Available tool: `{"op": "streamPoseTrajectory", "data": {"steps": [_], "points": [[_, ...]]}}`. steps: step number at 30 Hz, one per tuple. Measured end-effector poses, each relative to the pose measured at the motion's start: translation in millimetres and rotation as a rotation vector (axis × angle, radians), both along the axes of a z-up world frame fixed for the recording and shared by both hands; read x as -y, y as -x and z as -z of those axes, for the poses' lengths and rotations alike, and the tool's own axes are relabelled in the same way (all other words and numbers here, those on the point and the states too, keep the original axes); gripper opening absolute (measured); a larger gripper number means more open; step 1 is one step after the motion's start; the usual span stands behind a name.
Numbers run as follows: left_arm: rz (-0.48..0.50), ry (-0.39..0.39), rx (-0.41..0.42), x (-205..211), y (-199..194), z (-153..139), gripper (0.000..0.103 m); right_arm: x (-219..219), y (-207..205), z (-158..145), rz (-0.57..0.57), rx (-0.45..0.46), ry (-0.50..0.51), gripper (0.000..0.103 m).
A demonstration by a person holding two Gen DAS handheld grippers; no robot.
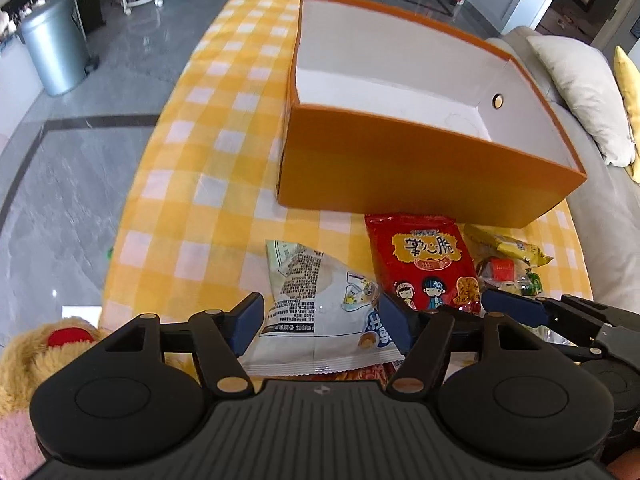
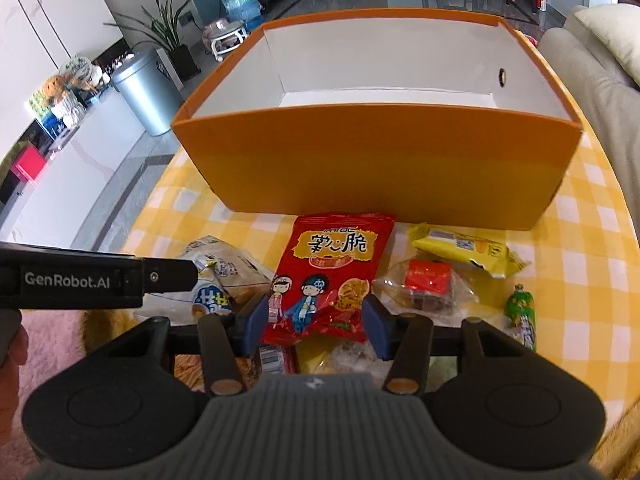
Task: Organize snacks
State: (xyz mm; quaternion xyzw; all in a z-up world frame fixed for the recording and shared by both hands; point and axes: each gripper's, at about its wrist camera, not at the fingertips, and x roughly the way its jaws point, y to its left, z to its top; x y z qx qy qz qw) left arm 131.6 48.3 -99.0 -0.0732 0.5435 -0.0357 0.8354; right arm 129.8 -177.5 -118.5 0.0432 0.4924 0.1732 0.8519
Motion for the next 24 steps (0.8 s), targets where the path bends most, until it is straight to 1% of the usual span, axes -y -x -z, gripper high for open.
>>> {"op": "streamPoseTrajectory", "data": {"steps": [2, 6, 8, 10, 12, 14, 16, 21, 22, 23, 24], "points": [[-0.009, 0.002, -0.028, -1.2, -4.2, 5.0, 0.077, -3.6, -4.0, 3.3, -0.005, -0.004, 0.009, 0.051], [-0.013, 0.034, -0.063, -3.6, -10.5, 12.6, 0.077, -7.7, -7.6, 9.1, -0.016, -0.003, 0.04, 0.053], [-0.009, 0.03, -0.079, -2.1, -14.3, 16.2, 0.078, -9.7, -9.5, 12.5, -0.022, -0.012, 0.056, 0.054], [-0.007, 0.031, -0.089, -0.8, -17.0, 18.1, 0.078, -11.4, -11.8, 16.6, -0.018, -0.023, 0.066, 0.058], [-0.009, 0.029, -0.097, -0.1, -19.3, 20.1, 0.078, -13.0, -14.4, 19.6, -0.017, -0.032, 0.064, 0.059], [-0.006, 0.026, -0.104, 1.0, -21.0, 22.0, 0.078, -14.2, -14.9, 21.8, -0.019, -0.024, 0.065, 0.063], [-0.006, 0.019, -0.107, 3.1, -21.5, 22.9, 0.078, -16.6, -16.8, 23.3, -0.025, -0.021, 0.065, 0.069], [-0.006, 0.009, -0.111, 6.7, -23.2, 25.5, 0.075, -23.8, -21.6, 29.3, -0.048, -0.013, 0.077, 0.071], [-0.007, 0.01, -0.112, 7.5, -23.5, 26.7, 0.072, -24.7, -22.1, 30.5, -0.053, -0.011, 0.08, 0.071], [-0.009, 0.016, -0.114, 7.6, -23.5, 27.5, 0.069, -25.0, -22.1, 31.2, -0.057, -0.008, 0.086, 0.069], [-0.011, 0.015, -0.112, 8.0, -23.1, 27.7, 0.069, -26.0, -22.1, 31.7, -0.063, -0.003, 0.094, 0.068]]}}
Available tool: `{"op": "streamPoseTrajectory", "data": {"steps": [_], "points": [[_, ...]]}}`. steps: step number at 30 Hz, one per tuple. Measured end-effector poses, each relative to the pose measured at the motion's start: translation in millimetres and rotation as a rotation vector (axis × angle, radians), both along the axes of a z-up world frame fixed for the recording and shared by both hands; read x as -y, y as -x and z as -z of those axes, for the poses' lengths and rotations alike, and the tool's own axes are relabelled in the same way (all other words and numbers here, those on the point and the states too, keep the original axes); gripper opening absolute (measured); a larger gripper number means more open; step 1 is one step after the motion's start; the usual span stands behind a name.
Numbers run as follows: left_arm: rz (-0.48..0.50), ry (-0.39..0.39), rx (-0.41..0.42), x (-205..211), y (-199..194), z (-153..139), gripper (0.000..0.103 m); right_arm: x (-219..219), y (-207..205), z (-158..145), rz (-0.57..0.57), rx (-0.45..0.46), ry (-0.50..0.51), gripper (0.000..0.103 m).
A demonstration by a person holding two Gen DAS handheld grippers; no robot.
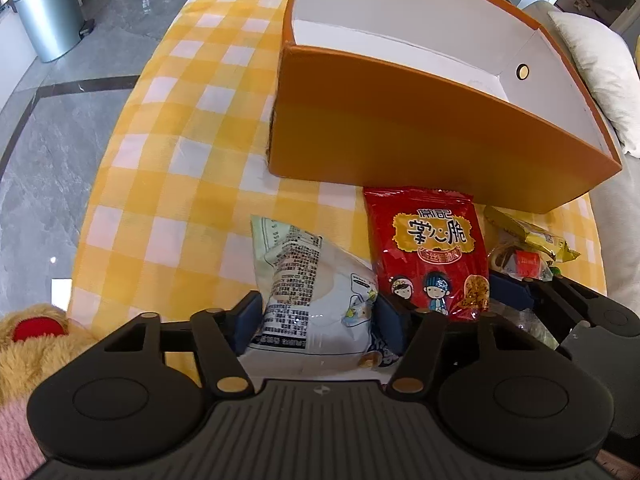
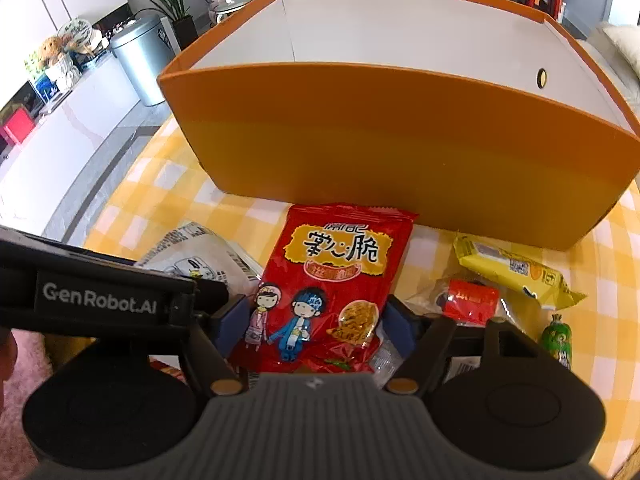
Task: Organize snacks
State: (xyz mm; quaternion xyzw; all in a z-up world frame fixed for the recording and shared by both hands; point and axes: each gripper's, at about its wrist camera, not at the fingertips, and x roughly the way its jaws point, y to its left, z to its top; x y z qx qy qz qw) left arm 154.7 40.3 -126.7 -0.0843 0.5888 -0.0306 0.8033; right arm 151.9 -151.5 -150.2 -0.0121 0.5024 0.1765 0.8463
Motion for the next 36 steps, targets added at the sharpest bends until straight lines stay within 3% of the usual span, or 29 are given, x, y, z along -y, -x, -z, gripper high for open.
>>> {"op": "streamPoseTrajectory", "data": {"steps": [7, 15, 25, 36], "points": [[0.002, -0.009, 0.026, 2.1, 3.7, -4.7, 0.057, 1.0, 3.2, -0.5, -0.026, 0.033, 0.018, 0.057], [-0.044, 0.001, 0.083, -7.4, 16.2, -25.2, 0.056, 7.9, 8.7, -13.5, -0.05, 0.054, 0.006, 0.053], [-0.09, 0.017, 0.207, -13.7, 39.0, -67.2, 0.056, 25.1, 38.6, -54.6, -0.051, 0.13, -0.046, 0.053], [-0.045, 0.017, 0.344, -1.0, 52.1, -109.9, 0.056, 63.2, 80.1, -111.2, 0.046, 0.262, -0.102, 0.053]]}}
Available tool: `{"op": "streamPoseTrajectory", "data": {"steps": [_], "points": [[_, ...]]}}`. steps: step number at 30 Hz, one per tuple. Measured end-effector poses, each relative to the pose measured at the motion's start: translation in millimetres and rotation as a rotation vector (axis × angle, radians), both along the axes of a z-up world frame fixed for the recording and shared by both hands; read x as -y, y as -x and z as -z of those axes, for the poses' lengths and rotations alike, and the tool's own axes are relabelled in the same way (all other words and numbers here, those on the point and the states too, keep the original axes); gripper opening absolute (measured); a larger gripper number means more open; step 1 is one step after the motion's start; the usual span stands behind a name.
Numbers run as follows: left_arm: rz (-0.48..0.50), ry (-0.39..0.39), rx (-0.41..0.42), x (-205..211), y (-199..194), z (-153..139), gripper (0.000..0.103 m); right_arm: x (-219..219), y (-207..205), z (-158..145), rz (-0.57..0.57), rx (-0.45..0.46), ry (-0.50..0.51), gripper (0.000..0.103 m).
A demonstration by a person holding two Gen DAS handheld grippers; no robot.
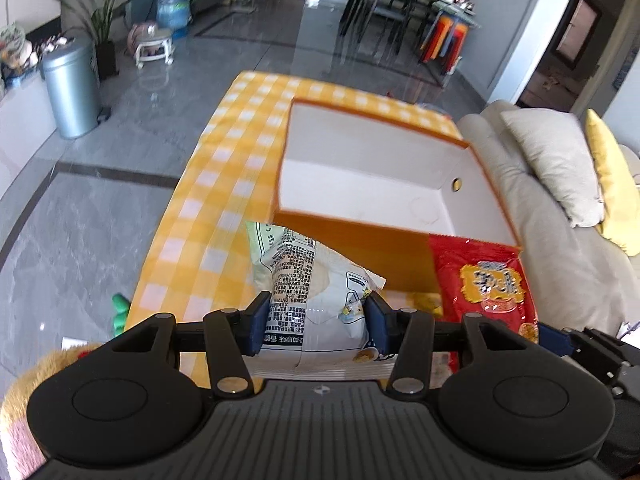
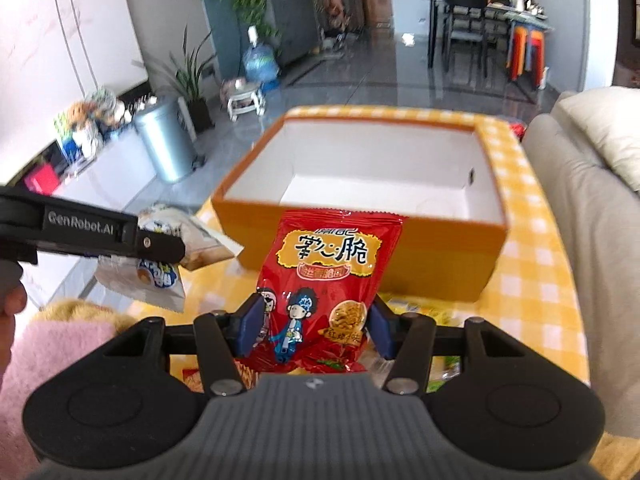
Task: Organize snacks
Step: 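Lift both bags and carry them over the orange box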
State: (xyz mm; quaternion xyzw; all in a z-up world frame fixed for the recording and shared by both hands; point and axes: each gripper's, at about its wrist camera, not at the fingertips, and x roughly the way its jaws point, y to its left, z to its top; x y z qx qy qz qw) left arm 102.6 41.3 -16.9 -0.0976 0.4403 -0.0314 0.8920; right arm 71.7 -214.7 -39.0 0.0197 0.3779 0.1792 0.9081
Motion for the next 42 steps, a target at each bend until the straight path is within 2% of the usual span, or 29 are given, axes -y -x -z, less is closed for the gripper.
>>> {"op": "streamPoseTrajectory", "data": {"steps": [9, 16, 21, 25, 32, 42], "points": [[0.077, -0.032, 0.101, 22.2, -21.6, -28.5, 0.056, 25.4, -0.7, -36.0, 0.064, 0.096, -0.023, 0.053], [0.138, -0.065, 0.14, 38.9, -54.1, -45.2, 0.056, 34.6, -35.3, -46.5, 0.057, 0.126, 0.023, 0.053], [0.168, -0.106, 0.127, 45.8, -80.9, -45.4, 0.056, 39.3, -67.1, -48.2, 0.06, 0.12, 0.033, 0.053], [0.205, -0.128, 0.083, 51.3, -107.6, -33.4, 0.056, 39.5, -98.7, -43.7, 0.054, 0.088, 0.044, 0.053], [0.26, -0.197, 0.006, 58.3, -146.4, -5.9, 0.056, 29.0, -147.8, -16.3, 0.03, -0.01, 0.1, 0.053], [0.362, -0.294, -0.107, 69.5, -182.0, 32.3, 0.056, 14.7, -207.2, 27.8, -0.033, -0.221, 0.131, 0.053]]}}
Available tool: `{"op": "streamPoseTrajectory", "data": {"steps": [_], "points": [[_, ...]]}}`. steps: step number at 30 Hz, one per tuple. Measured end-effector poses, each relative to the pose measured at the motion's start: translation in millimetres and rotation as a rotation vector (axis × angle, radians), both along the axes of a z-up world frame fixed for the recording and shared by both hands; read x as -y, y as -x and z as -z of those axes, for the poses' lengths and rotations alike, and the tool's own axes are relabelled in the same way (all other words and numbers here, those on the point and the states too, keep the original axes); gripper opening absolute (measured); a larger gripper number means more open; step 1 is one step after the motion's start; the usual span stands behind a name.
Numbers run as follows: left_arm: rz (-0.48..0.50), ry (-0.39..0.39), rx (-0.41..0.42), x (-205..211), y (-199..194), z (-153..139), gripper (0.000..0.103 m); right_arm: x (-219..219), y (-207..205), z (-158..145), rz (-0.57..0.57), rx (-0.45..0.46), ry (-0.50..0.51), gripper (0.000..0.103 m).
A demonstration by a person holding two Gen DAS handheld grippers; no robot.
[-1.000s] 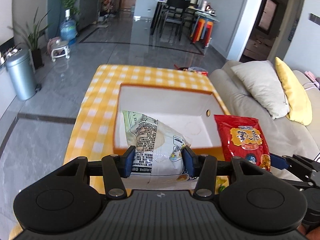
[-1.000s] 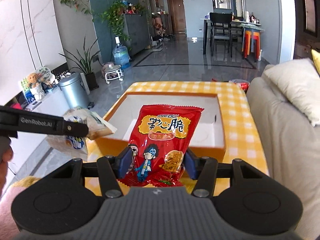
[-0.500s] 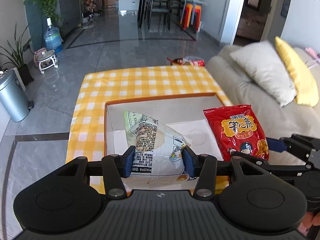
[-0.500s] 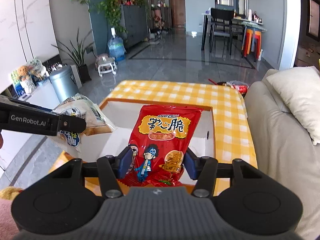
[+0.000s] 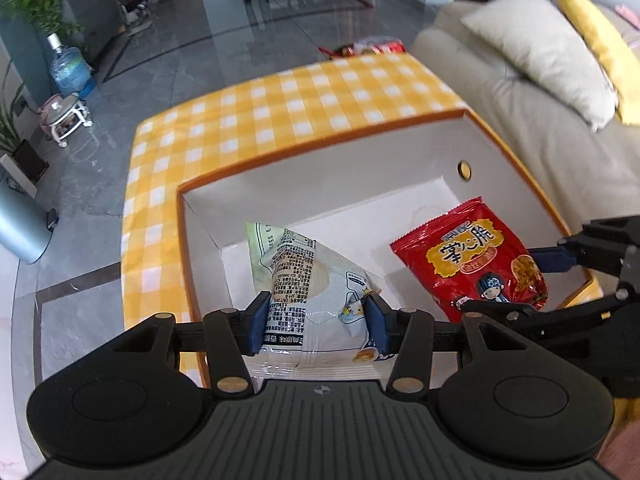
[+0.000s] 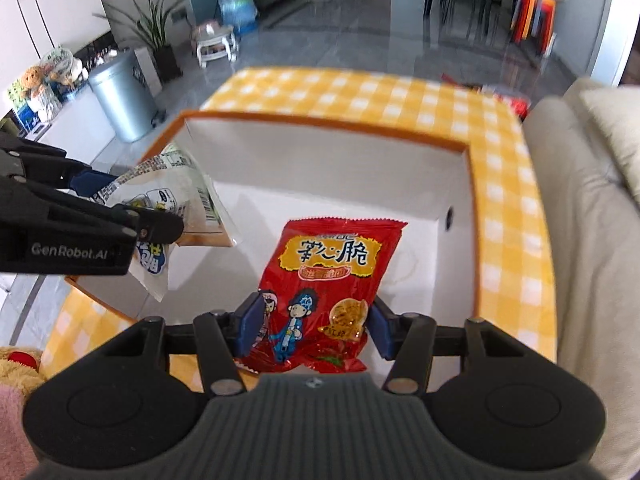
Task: Organize snacks
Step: 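Lift both bags and carry them over the orange box, then open both tools to drop the bags into the box, then withdraw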
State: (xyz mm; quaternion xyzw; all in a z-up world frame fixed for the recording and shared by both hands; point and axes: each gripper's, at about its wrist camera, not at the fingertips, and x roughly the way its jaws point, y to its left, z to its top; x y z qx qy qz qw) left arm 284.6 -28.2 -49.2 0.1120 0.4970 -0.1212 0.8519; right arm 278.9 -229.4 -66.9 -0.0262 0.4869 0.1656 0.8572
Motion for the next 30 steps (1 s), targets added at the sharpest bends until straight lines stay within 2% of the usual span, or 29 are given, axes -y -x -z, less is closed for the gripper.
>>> {"op": "streamPoseTrajectory", "data": {"steps": [4, 10, 17, 24, 26, 30], "points": [[0.052, -0.054, -0.021, 9.3, -9.2, 10.3, 0.056, 1.4, -17.2, 17.4, -0.008, -0.102, -0.023, 0.053], [0.125, -0.16, -0.038, 22.9, -19.2, 29.4, 0.056, 1.7, -27.7, 38.8, -0.014, -0.198, -0.035, 0.054], [0.154, -0.244, -0.11, 30.5, -28.9, 51.3, 0.056, 0.8, -29.8, 49.3, -0.002, -0.255, -0.059, 0.056], [0.108, -0.243, -0.172, 24.3, -32.6, 57.3, 0.058, -1.1, -35.6, 50.3, 0.015, -0.289, -0.077, 0.058], [0.098, -0.248, -0.174, 23.0, -32.6, 56.2, 0.062, 0.1, -33.4, 50.6, 0.02, -0.293, -0.076, 0.058], [0.102, -0.253, -0.16, 25.4, -27.3, 52.3, 0.063, -0.9, -35.3, 50.4, 0.029, -0.305, -0.069, 0.061]]}}
